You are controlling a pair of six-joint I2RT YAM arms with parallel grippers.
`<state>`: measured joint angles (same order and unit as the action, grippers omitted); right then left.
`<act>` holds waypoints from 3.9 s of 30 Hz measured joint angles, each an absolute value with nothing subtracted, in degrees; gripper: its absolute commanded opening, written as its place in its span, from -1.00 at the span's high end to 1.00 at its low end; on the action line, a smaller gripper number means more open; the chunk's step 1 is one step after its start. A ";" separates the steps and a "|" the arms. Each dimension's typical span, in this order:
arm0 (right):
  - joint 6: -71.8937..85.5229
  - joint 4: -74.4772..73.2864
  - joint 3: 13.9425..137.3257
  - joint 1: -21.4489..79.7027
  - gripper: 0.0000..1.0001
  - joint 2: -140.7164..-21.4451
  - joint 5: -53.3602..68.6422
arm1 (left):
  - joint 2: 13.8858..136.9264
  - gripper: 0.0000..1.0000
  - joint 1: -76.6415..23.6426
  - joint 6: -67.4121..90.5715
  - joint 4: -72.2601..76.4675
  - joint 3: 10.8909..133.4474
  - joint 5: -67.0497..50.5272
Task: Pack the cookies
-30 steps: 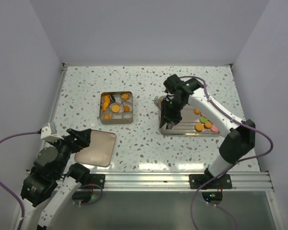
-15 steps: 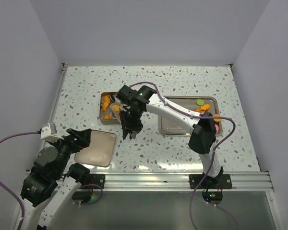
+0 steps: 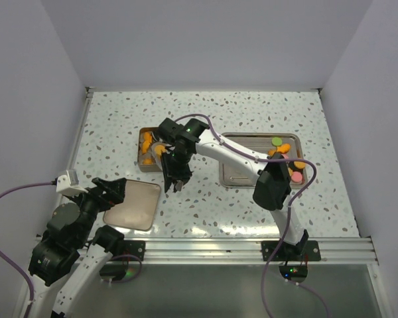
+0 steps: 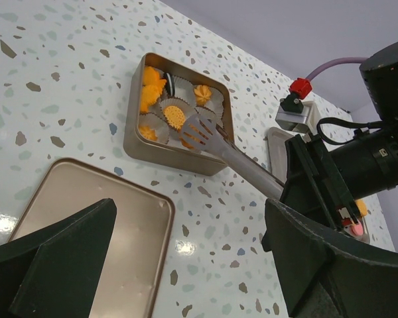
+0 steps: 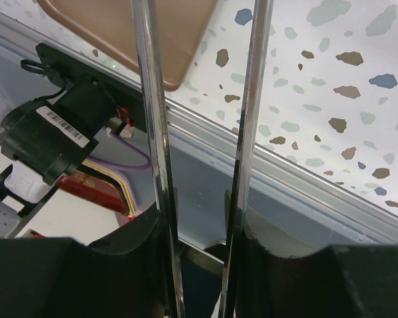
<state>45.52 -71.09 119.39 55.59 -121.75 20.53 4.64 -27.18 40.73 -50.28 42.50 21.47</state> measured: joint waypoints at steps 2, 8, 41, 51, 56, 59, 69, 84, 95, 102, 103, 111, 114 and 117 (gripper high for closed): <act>45.63 -71.09 119.39 55.59 0.43 -121.78 20.51 | 4.64 -1.00 -27.18 40.73 -50.28 42.50 21.45; 45.67 -71.09 119.33 55.59 0.36 -121.80 20.51 | 4.64 -1.00 -27.20 40.73 -50.28 42.50 21.45; 45.65 -72.86 119.61 54.17 0.14 -123.37 18.50 | 4.62 -1.00 -27.18 40.73 -50.28 42.50 21.45; 44.62 -74.89 118.37 47.83 0.15 -115.66 15.51 | 4.62 -1.00 -27.18 40.73 -50.28 42.50 21.45; 41.71 -75.37 109.84 36.14 0.15 -101.95 13.47 | 4.51 -1.00 -27.18 40.73 -50.28 42.50 21.45; 39.81 -75.50 103.39 28.36 0.15 -95.81 12.01 | 4.45 -1.00 -27.18 40.73 -50.28 42.50 21.45; 32.80 -77.14 82.59 13.85 0.16 -92.27 11.44 | 3.99 -1.00 -27.18 40.73 -50.30 42.50 21.45; 29.80 -75.40 75.18 8.91 0.15 -92.33 13.50 | 3.75 -1.00 -27.18 40.75 -50.30 42.50 21.45; 29.02 -74.74 73.76 6.90 0.15 -92.51 13.43 | 3.73 -1.00 -27.18 40.75 -50.30 42.50 21.47; 28.42 -74.08 71.09 5.04 0.14 -92.51 13.47 | 3.75 -1.00 -27.18 40.75 -50.30 42.50 21.47; 28.36 -74.04 70.98 4.71 0.15 -92.51 13.50 | 3.75 -1.00 -27.18 40.75 -50.30 42.50 21.45; 27.77 -72.88 71.00 3.29 0.17 -93.21 14.09 | 3.79 -1.00 -27.18 40.73 -50.30 42.50 21.45; 27.70 -72.40 71.02 3.29 0.17 -94.08 14.41 | 3.79 -1.00 -27.18 40.73 -50.30 42.50 21.45; 27.53 -72.20 71.07 3.29 0.21 -94.67 14.50 | 3.79 -1.00 -27.18 40.73 -50.30 42.50 21.45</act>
<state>27.53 -72.20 71.07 3.29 -94.67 14.50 3.79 -27.18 40.73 -50.30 42.50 21.45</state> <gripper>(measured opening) 0.413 0.997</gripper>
